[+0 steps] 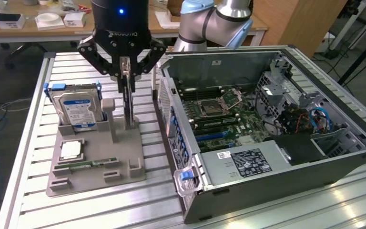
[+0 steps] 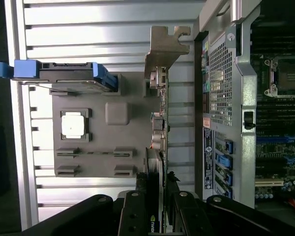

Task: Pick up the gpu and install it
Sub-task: 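Pick up the gpu and move the gpu toward the slot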

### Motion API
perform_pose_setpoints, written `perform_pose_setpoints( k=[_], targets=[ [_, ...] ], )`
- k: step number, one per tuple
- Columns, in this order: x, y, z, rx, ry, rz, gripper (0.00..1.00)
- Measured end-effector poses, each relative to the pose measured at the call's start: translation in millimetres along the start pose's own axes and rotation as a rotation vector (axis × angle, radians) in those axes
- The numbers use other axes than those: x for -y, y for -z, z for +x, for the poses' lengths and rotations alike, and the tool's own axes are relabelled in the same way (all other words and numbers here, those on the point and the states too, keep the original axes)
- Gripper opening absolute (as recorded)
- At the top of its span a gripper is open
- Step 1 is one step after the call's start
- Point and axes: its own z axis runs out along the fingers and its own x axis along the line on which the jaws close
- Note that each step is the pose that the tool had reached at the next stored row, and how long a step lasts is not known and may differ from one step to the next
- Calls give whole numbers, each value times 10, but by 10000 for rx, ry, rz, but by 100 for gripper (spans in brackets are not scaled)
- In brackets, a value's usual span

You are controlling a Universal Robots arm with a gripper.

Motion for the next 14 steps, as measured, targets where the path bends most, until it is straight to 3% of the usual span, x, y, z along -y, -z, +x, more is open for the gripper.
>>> perform_pose_setpoints(
  k=[14],
  targets=[
    [-2,260,6,3,-1,39,26]
  ],
)
